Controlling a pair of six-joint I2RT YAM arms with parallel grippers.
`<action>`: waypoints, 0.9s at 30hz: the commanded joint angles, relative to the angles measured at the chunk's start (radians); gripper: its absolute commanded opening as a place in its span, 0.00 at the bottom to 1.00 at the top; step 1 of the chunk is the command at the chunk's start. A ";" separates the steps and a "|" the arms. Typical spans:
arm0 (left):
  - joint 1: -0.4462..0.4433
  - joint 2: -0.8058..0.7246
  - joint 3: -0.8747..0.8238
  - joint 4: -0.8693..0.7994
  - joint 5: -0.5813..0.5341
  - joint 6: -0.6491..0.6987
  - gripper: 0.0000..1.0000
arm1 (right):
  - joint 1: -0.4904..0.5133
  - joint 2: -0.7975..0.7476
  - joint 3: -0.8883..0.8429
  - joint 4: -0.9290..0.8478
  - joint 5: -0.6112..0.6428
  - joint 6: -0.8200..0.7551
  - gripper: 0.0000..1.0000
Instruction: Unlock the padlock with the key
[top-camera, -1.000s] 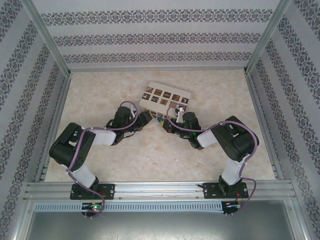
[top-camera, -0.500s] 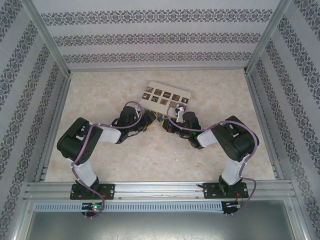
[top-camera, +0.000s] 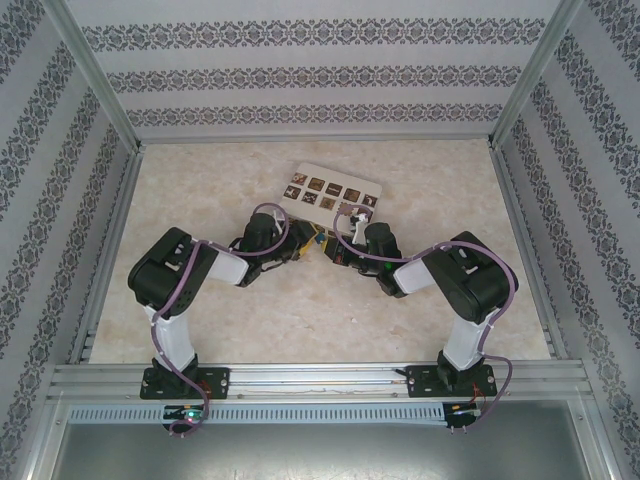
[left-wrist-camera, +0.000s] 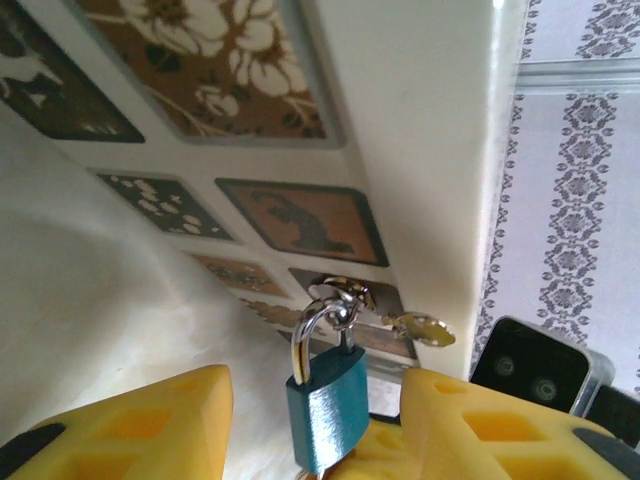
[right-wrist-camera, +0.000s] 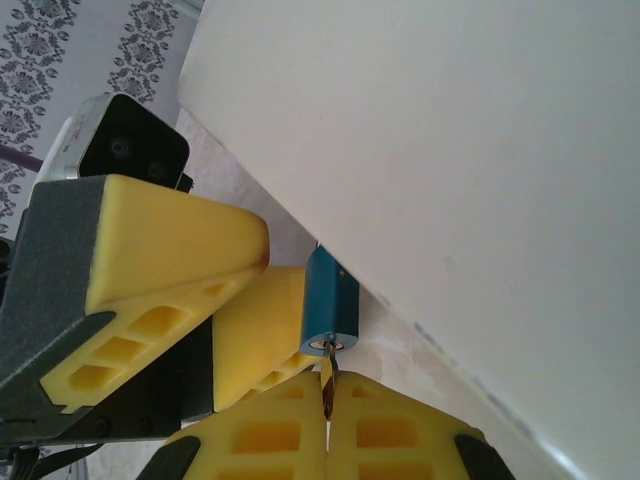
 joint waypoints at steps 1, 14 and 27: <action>-0.016 0.033 0.025 0.080 0.007 -0.035 0.45 | -0.010 0.002 0.015 -0.019 -0.025 0.044 0.00; -0.027 0.093 0.064 0.118 0.025 -0.072 0.34 | -0.015 0.016 0.022 -0.020 -0.038 0.060 0.00; -0.028 0.073 0.068 0.089 0.023 -0.059 0.14 | -0.022 -0.015 0.003 -0.022 -0.011 0.059 0.06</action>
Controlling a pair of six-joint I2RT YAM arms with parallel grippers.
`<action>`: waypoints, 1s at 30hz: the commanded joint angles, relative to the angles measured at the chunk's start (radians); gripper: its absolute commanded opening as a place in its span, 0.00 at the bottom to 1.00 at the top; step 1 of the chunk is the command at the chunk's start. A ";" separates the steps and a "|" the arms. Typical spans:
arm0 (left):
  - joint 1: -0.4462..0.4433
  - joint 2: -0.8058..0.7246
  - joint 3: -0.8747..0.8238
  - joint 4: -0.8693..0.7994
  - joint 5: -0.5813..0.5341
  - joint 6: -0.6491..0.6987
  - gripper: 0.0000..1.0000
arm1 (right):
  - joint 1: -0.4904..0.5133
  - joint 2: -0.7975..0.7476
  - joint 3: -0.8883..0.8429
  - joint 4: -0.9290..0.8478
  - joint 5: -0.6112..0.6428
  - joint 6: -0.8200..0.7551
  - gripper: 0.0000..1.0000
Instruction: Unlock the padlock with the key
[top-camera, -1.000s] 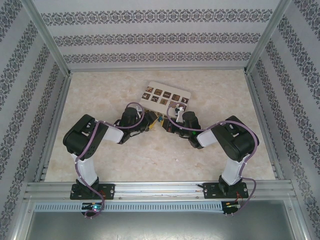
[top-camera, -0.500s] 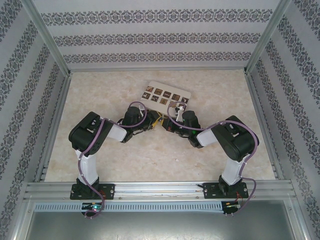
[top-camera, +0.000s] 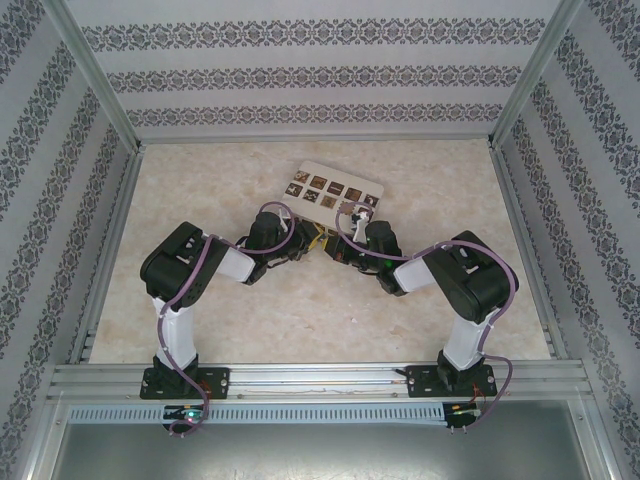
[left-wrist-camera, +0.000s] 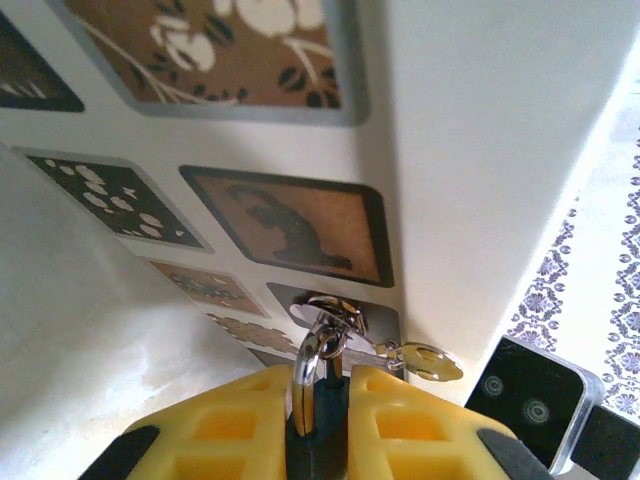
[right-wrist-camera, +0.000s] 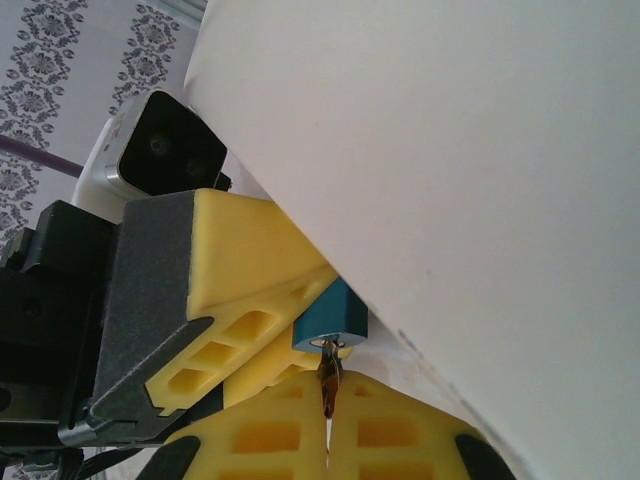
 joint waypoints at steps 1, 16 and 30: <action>-0.015 -0.017 0.020 -0.005 0.009 0.022 0.13 | -0.011 -0.021 -0.014 -0.017 0.002 0.019 0.08; -0.015 -0.134 0.010 -0.165 -0.003 0.058 0.10 | -0.025 -0.334 -0.133 -0.289 0.157 -0.193 0.33; -0.015 -0.208 -0.021 -0.244 -0.006 0.055 0.08 | 0.153 -0.885 -0.190 -0.581 0.496 -0.854 0.78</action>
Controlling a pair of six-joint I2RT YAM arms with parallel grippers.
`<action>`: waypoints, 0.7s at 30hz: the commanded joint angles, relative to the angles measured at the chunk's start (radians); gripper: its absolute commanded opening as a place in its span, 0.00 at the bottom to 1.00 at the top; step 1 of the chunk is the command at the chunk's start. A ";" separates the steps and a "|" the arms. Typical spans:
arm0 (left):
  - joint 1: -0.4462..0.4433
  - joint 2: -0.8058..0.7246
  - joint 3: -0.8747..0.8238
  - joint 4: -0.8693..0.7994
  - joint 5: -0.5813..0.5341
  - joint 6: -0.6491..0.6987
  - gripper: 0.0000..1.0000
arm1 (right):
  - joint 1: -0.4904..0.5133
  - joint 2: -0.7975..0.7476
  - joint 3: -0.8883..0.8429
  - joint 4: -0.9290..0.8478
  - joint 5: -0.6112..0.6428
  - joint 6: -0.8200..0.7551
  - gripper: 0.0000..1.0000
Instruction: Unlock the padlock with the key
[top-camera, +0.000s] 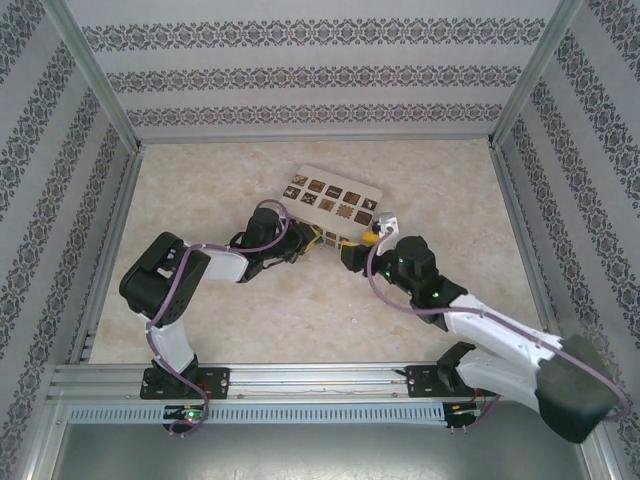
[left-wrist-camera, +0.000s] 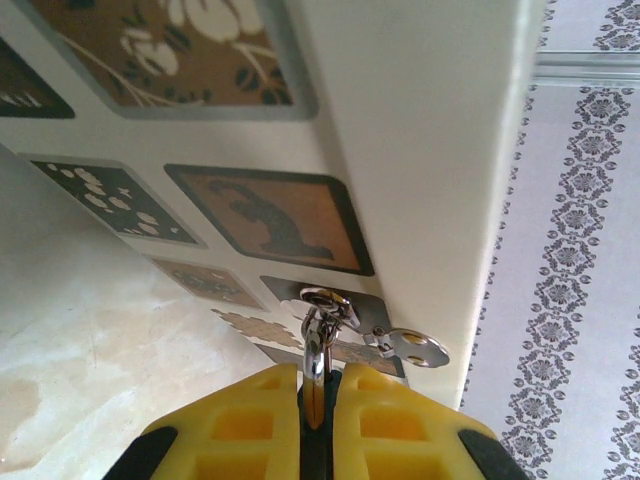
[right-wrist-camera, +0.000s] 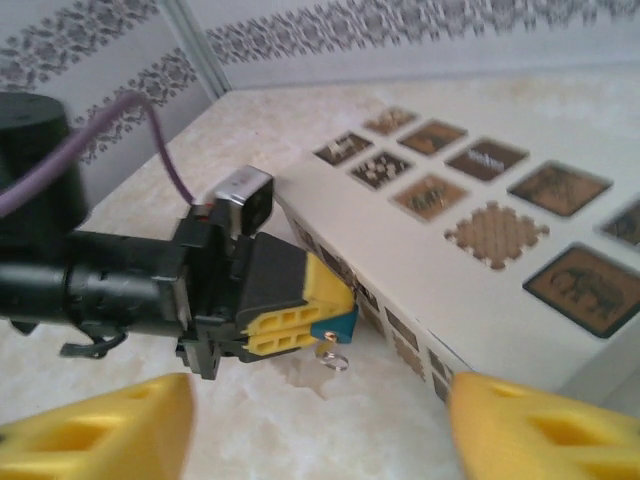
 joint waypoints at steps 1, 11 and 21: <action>-0.009 -0.049 -0.008 0.000 -0.001 0.019 0.08 | 0.031 -0.072 -0.036 -0.052 0.116 -0.285 0.88; -0.010 -0.080 -0.040 0.014 -0.016 -0.016 0.08 | 0.064 -0.070 -0.057 -0.042 0.134 -0.483 0.98; -0.029 -0.069 -0.040 0.040 -0.012 -0.065 0.08 | 0.217 0.056 -0.081 0.071 0.259 -0.865 0.94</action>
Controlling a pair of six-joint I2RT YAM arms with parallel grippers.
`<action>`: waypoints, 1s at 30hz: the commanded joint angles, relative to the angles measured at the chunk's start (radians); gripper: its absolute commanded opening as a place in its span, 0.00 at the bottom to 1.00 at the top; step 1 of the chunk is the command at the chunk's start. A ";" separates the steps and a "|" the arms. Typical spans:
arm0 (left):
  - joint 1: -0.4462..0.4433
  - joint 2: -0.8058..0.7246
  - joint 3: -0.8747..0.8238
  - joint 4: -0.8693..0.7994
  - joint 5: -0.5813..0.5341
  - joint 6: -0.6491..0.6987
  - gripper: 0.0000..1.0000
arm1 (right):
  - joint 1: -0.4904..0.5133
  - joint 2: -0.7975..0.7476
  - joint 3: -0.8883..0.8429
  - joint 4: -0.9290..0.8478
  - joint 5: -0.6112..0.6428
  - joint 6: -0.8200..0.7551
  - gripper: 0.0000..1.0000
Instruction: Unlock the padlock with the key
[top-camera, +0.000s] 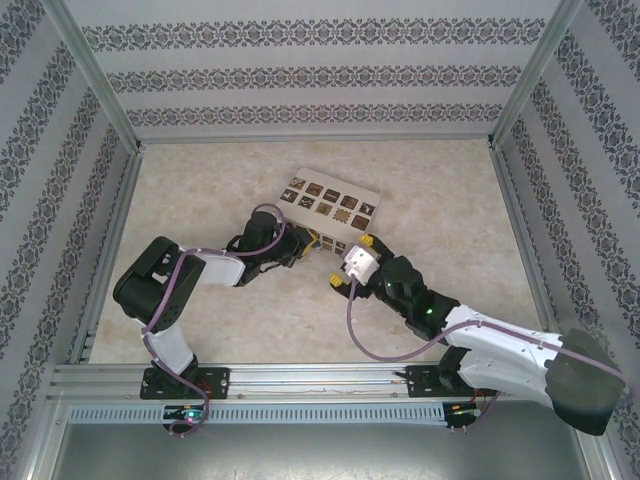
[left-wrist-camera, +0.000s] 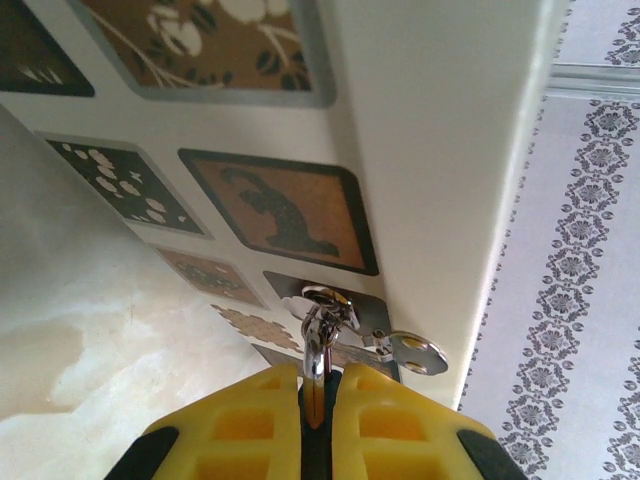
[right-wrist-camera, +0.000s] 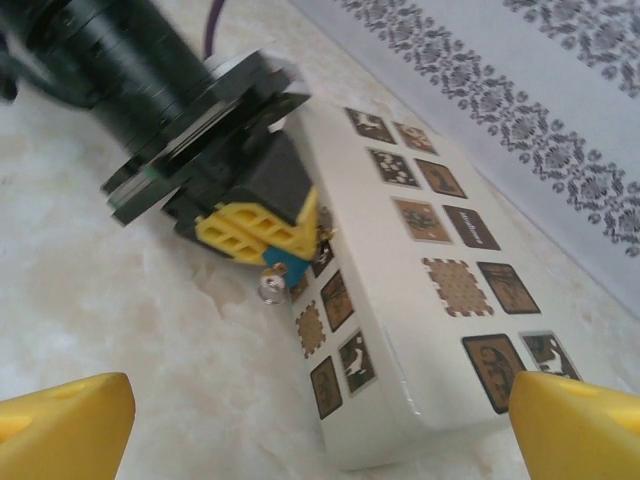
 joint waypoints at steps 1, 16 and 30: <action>-0.023 -0.022 0.004 0.064 0.007 -0.031 0.08 | 0.020 0.044 -0.014 0.059 0.044 -0.191 0.94; -0.051 -0.015 0.061 0.052 0.032 -0.067 0.08 | -0.084 0.265 0.113 0.078 -0.118 -0.349 0.78; -0.056 -0.008 0.064 0.057 0.038 -0.084 0.07 | -0.109 0.381 0.191 0.072 -0.161 -0.382 0.52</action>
